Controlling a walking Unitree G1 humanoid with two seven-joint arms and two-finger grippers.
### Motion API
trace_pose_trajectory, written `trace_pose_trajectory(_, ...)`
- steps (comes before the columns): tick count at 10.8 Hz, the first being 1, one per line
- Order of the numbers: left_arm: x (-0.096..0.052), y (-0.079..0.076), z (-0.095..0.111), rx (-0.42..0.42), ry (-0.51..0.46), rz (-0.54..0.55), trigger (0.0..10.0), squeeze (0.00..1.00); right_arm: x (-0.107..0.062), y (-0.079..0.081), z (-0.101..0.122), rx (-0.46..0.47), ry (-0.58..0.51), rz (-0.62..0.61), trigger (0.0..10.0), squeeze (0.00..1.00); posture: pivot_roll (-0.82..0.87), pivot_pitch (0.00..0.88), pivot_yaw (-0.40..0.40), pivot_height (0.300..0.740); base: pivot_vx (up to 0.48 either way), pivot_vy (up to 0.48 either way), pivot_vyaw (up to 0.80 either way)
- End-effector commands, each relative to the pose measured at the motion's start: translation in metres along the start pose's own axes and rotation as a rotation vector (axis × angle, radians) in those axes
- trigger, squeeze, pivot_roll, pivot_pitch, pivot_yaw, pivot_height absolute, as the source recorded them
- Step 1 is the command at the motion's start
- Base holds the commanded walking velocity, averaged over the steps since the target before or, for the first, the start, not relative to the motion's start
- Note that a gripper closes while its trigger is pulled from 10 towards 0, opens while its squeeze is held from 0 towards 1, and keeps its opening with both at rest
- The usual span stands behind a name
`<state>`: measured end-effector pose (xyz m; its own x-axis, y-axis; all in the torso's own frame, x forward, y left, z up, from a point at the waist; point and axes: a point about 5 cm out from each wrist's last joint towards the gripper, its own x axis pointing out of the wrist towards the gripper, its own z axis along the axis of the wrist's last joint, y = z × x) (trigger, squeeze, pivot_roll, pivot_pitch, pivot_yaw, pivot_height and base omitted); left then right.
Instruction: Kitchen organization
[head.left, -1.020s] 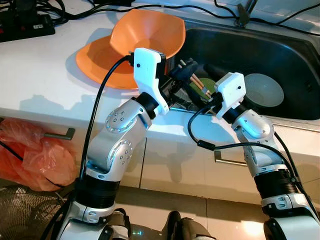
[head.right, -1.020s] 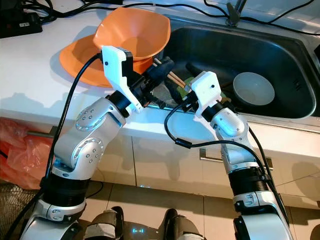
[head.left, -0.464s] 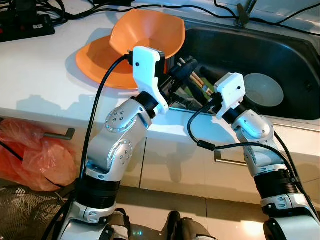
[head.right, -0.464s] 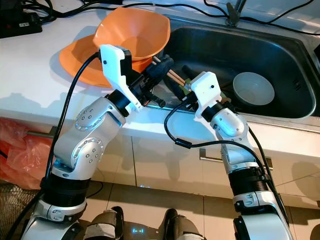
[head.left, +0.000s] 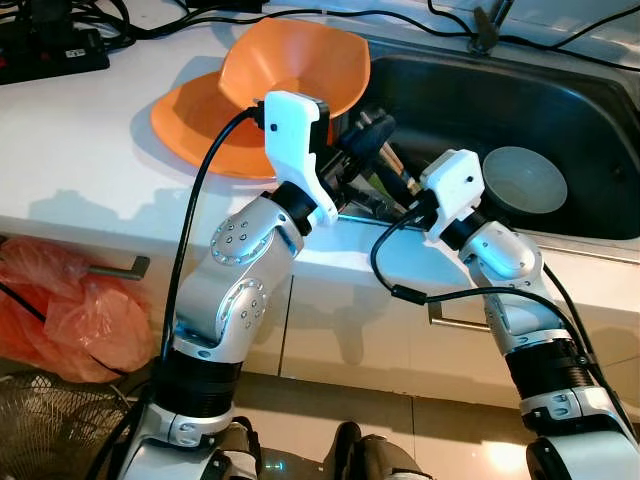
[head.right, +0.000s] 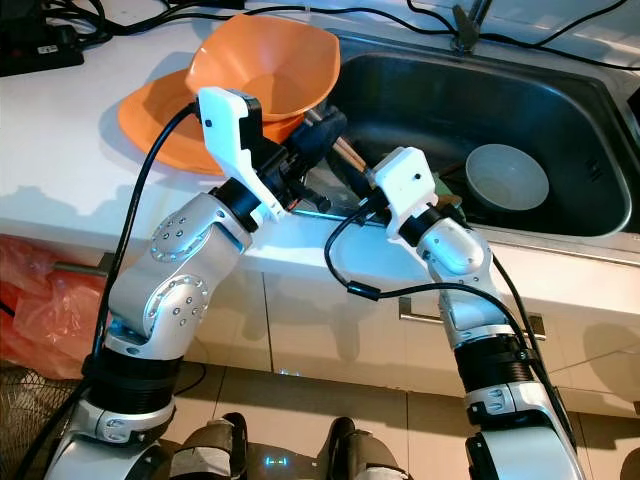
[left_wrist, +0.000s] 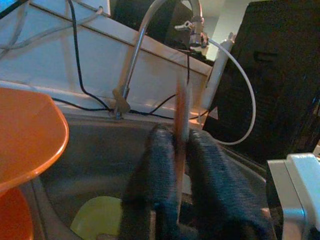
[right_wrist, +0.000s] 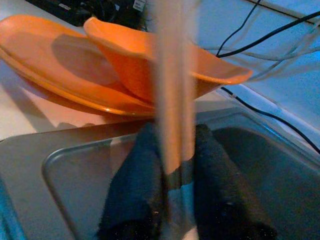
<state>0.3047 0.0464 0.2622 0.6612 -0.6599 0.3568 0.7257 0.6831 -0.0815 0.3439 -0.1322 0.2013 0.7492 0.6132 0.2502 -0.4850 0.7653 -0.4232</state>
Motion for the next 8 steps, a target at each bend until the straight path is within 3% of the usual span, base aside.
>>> trace_pose_trajectory(1,0.0012,-0.0035,0.0014,0.009,-0.006,-0.007,10.0,1.0,-0.0034,-0.0048,-0.0011,-0.002,-0.001,-0.018,0.0,0.0,0.21,0.201,-0.09,0.74,0.0,0.0,0.0)
trace_pose_trajectory(4,0.001,-0.0053,0.0013,0.013,-0.003,-0.017,10.0,1.0,-0.0033,-0.0045,-0.0014,-0.003,0.0,-0.019,0.0,0.0,0.21,0.2,-0.089,0.74,0.0,0.0,0.0)
trace_pose_trajectory(5,0.0011,-0.0058,0.0018,0.016,-0.006,-0.017,10.0,0.0,-0.0033,-0.0044,-0.0011,-0.003,-0.002,-0.02,0.0,0.0,0.21,0.198,-0.088,0.74,0.0,0.0,0.0)
trace_pose_trajectory(8,0.0011,-0.0058,0.004,0.018,-0.021,-0.013,10.0,0.0,-0.0032,-0.0076,0.0001,-0.011,-0.005,-0.031,0.0,0.0,0.21,0.196,-0.089,0.74,0.0,0.0,0.0)
